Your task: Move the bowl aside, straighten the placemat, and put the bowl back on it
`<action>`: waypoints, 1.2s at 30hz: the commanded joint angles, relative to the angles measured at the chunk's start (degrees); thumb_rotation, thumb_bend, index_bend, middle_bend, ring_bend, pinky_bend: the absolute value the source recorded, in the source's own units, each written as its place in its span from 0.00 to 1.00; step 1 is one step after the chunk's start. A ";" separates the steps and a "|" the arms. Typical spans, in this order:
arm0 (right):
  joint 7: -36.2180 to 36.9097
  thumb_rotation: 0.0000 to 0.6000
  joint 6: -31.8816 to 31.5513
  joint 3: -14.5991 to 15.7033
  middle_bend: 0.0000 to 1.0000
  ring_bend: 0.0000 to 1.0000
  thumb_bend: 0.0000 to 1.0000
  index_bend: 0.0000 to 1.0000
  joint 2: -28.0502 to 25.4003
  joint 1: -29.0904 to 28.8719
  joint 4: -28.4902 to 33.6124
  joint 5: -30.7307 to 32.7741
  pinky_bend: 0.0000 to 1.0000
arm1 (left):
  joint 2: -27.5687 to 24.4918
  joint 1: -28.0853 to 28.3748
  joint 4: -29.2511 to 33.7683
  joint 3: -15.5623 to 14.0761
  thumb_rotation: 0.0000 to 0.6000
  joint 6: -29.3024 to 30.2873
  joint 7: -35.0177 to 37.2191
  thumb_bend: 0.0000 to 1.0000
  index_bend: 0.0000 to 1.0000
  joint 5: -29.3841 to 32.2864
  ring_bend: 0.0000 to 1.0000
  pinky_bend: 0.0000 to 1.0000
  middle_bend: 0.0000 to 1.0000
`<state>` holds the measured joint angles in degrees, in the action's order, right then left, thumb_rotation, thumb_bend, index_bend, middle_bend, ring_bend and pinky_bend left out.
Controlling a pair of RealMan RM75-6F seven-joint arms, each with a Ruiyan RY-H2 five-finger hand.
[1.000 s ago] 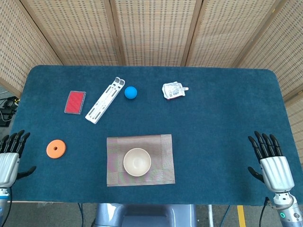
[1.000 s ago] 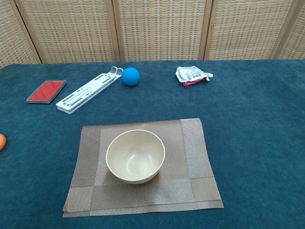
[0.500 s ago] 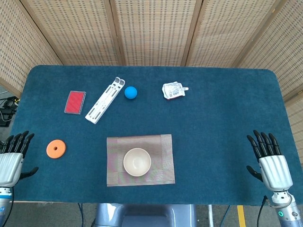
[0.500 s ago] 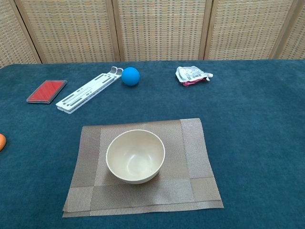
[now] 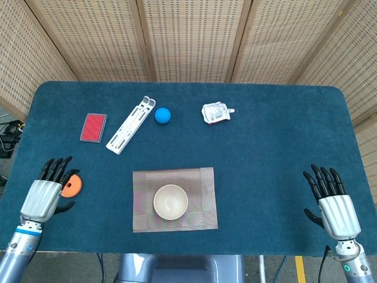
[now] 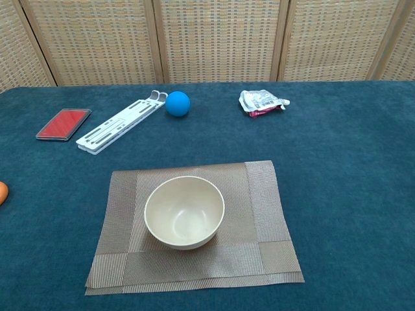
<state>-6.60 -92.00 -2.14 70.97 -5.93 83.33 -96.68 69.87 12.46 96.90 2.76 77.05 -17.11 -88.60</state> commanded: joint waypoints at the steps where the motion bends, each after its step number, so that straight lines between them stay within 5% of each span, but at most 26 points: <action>1: 0.25 1.00 -0.22 -0.05 0.00 0.00 0.02 0.16 -0.12 0.09 0.05 0.02 0.00 | 2.64 3.16 0.87 1.06 1.00 -2.85 -2.56 0.13 0.40 -1.51 0.00 0.00 0.00; 16: 3.72 1.00 0.13 -1.10 0.00 0.00 0.02 0.16 -1.27 0.18 0.02 2.35 0.00 | 21.23 15.20 -3.45 2.61 1.00 -15.95 -14.33 0.15 0.54 -0.15 0.00 0.00 0.00; 36: 4.97 1.00 -0.40 -1.50 0.00 0.00 0.02 0.16 -1.85 0.43 0.59 2.79 0.00 | 26.18 18.26 -6.08 1.21 1.00 -18.33 -18.65 0.16 0.57 4.92 0.00 0.00 0.00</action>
<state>-1.62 -92.40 -3.64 69.12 -5.51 83.91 -93.88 95.71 30.46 91.12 3.92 58.91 -35.73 -83.93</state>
